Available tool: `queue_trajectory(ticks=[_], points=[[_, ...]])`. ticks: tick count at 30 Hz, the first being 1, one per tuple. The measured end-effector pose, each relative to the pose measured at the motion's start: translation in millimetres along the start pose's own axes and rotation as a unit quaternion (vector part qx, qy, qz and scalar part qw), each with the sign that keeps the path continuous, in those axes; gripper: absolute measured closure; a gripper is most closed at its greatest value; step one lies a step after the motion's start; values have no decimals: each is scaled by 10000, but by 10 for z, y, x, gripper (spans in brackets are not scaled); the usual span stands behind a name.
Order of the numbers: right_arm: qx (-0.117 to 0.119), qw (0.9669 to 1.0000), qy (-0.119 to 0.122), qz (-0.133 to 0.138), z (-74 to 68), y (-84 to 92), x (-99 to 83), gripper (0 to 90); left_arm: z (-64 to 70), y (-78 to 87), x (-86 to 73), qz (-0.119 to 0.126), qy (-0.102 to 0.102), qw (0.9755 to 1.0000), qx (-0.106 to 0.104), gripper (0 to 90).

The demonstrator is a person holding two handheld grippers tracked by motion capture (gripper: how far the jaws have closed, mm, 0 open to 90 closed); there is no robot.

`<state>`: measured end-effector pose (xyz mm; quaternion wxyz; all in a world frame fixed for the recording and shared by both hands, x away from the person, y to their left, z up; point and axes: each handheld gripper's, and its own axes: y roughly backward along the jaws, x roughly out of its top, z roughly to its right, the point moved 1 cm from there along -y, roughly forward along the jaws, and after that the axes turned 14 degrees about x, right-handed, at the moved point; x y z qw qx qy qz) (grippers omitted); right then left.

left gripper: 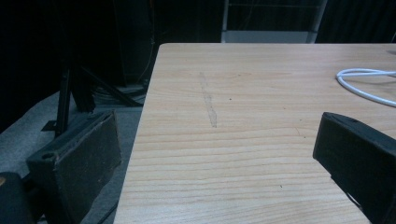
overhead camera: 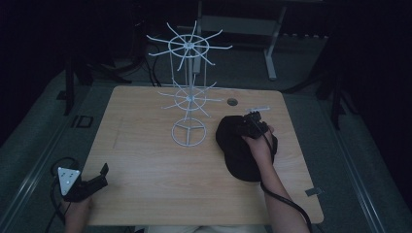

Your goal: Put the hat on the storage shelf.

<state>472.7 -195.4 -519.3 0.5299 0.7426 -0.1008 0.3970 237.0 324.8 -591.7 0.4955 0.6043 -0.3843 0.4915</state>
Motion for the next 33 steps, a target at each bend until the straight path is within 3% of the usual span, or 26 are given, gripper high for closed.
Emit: queue_trajectory(ticks=[1, 2, 7, 10, 15, 19, 33], points=[[0, 10000, 0, 0, 0, 0, 0, 381, 0, 0, 0, 0, 0, 10000, 0, 14], [99, 9999, -30, -80, 5, -19, -14, 494, -2, 0, 0, 1, 9, 10000, 4, 14], [202, 9995, 8, -254, -6, -52, -19, 708, -3, 1, 0, 3, 15, 10000, 8, 14], [251, 9996, 91, -97, -22, -14, -31, 773, -4, 0, 0, 2, 22, 10000, 16, 14], [357, 9986, 187, 329, -40, 126, -50, 798, -8, -1, 0, -3, 27, 10000, 24, 14], [390, 9977, 229, 502, -33, 215, -52, 802, -12, 0, 0, -4, 26, 10000, 34, 14], [417, 9907, 341, 1249, -21, 804, -147, 808, -10, -3, -1, -12, 31, 10000, 44, 15]])
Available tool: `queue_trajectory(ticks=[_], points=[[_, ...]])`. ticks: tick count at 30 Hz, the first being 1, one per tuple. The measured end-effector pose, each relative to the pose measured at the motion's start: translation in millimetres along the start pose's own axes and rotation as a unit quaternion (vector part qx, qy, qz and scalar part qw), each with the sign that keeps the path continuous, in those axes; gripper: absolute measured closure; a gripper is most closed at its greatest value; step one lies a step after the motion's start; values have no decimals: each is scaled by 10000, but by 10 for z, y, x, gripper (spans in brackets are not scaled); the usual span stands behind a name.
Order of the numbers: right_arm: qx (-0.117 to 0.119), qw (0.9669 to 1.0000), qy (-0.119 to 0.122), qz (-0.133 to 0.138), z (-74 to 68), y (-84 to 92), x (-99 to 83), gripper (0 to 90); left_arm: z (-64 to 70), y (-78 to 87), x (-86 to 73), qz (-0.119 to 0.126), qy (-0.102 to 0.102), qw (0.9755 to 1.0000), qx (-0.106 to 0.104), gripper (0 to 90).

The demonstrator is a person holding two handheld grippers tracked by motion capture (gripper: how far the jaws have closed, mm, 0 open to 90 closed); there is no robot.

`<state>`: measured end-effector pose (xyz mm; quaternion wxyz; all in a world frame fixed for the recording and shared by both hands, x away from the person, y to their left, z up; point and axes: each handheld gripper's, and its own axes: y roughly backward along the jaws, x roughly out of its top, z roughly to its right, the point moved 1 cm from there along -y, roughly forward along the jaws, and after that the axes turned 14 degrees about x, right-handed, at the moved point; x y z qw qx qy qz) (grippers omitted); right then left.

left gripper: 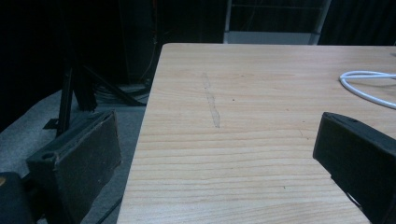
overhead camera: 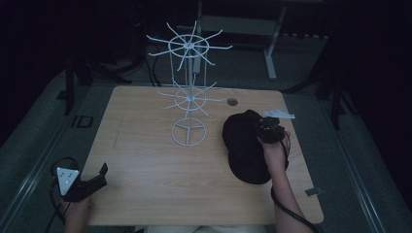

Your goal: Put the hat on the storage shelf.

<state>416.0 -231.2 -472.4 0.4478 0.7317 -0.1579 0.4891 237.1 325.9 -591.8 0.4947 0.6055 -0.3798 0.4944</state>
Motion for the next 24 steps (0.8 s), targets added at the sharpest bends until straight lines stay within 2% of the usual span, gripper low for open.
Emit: queue_trajectory(ticks=[1, 3, 5, 6, 7, 15, 16, 17, 24], points=[[13, 9999, 29, 103, -12, 101, 12, 808, 3, -2, 0, -4, -4, 10000, 8, 14], [15, 9999, 42, 145, -16, 141, 17, 808, 6, -2, -1, 2, -8, 10000, 9, 14], [17, 9994, 60, 352, -30, 318, 42, 809, 7, -4, 0, -5, -13, 10000, 12, 14], [17, 9994, 60, 352, -30, 318, 42, 809, 7, -4, 0, -5, -13, 10000, 12, 14], [32, 9988, 73, 476, -34, 420, 59, 809, 6, -4, -1, -13, -13, 10000, 19, 14], [6, 9962, 153, 853, -63, 771, 182, 809, 5, -4, -2, -3, -3, 10000, 30, 14], [6, 9962, 153, 853, -63, 771, 182, 809, 5, -4, -2, -3, -3, 10000, 30, 14], [31, 9948, 197, 1002, -93, 877, 225, 808, 5, -5, -1, -5, -12, 10000, 27, 14], [49, 9911, 388, 1272, -198, 1122, 370, 808, 4, -9, -1, -48, -36, 10000, 17, 14]])
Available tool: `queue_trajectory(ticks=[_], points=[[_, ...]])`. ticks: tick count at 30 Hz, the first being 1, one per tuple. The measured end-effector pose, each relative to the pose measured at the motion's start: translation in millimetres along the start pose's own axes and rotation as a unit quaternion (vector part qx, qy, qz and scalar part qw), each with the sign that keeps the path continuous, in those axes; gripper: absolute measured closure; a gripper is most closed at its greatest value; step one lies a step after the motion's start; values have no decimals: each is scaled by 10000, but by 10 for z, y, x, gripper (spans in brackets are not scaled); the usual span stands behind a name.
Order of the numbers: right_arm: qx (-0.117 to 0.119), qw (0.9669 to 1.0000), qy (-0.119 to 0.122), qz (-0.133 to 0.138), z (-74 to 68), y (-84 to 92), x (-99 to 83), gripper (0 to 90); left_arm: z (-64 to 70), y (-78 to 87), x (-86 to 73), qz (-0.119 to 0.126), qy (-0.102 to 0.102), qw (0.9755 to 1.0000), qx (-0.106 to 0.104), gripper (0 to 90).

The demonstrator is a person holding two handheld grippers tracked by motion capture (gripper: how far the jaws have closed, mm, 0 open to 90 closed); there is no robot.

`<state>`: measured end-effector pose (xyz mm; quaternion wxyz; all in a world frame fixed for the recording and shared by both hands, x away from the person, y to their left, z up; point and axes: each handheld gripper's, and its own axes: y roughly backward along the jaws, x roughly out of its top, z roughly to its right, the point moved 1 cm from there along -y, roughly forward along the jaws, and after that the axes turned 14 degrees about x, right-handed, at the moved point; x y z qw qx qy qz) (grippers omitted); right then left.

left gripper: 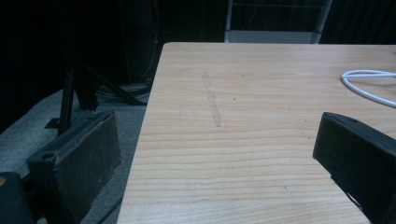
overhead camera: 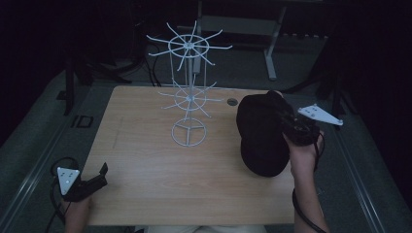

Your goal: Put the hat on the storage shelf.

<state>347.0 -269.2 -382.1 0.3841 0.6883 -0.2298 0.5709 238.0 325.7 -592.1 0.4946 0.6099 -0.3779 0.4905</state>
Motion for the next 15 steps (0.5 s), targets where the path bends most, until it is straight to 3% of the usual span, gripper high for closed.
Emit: queue_trajectory(ticks=[5, 10, 15], points=[[149, 9993, 136, 315, -111, 205, 223, 809, 4, 0, 0, 10, -7, 10000, 3, 14], [223, 9984, 218, 464, -176, 290, 366, 809, 4, 1, 0, 5, -9, 10000, -15, 14], [371, 9953, 401, 794, -342, 432, 621, 809, 1, 0, 0, 1, 10, 10000, -17, 14]])
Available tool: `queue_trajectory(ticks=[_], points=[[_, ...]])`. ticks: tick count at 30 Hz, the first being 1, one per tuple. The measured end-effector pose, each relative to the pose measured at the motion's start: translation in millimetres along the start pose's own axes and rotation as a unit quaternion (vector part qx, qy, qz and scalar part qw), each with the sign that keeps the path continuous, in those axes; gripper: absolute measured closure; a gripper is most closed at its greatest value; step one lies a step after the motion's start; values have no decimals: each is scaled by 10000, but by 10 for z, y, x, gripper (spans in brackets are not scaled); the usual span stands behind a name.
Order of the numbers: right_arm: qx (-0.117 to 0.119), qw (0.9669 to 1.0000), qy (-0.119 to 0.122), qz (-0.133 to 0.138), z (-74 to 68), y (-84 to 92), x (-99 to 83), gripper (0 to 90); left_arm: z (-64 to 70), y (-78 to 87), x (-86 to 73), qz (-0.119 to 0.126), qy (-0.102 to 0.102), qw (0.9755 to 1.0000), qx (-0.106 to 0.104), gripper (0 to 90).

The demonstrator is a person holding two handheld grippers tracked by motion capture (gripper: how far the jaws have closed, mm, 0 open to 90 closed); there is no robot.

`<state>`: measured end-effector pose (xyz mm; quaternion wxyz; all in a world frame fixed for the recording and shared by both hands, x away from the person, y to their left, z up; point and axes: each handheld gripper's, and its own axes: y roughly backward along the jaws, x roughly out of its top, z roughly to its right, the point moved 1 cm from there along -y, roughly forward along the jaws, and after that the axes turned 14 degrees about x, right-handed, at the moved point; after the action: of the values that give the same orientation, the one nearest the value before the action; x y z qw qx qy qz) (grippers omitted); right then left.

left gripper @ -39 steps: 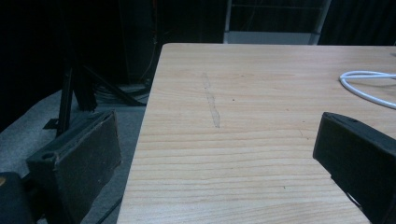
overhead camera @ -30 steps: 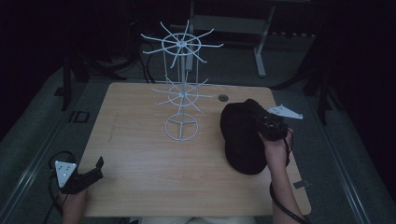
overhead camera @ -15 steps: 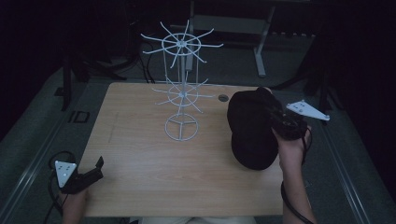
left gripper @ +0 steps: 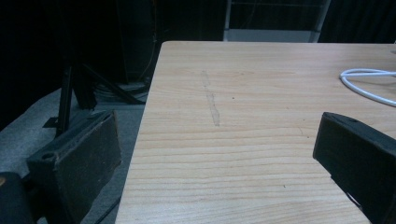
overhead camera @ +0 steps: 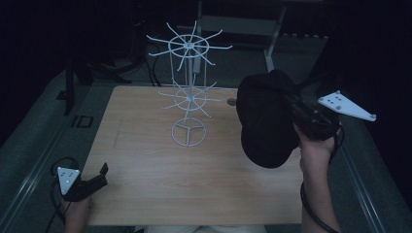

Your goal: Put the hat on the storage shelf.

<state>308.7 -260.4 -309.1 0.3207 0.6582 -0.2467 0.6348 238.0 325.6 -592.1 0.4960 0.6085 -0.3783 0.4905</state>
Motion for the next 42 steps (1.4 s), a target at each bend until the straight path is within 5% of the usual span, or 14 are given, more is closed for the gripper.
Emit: queue_trajectory(ticks=[7, 16, 23, 30, 42], points=[[164, 9991, 249, 307, -190, 36, 296, 809, 1, -3, 1, -13, -6, 10000, -16, 14], [689, 9927, 661, 739, -617, -41, 789, 809, -1, -12, 2, -30, 8, 10000, -42, 14], [1034, 9879, 895, 727, -914, -227, 949, 809, -1, -10, 2, -25, 0, 10000, -55, 14], [1297, 9839, 1100, 555, -1068, -484, 892, 809, -5, -8, 1, -11, 10, 10000, -84, 14], [1507, 9838, 970, 45, -1087, -741, 562, 807, -5, -7, 1, -23, 2, 10000, -89, 14]])
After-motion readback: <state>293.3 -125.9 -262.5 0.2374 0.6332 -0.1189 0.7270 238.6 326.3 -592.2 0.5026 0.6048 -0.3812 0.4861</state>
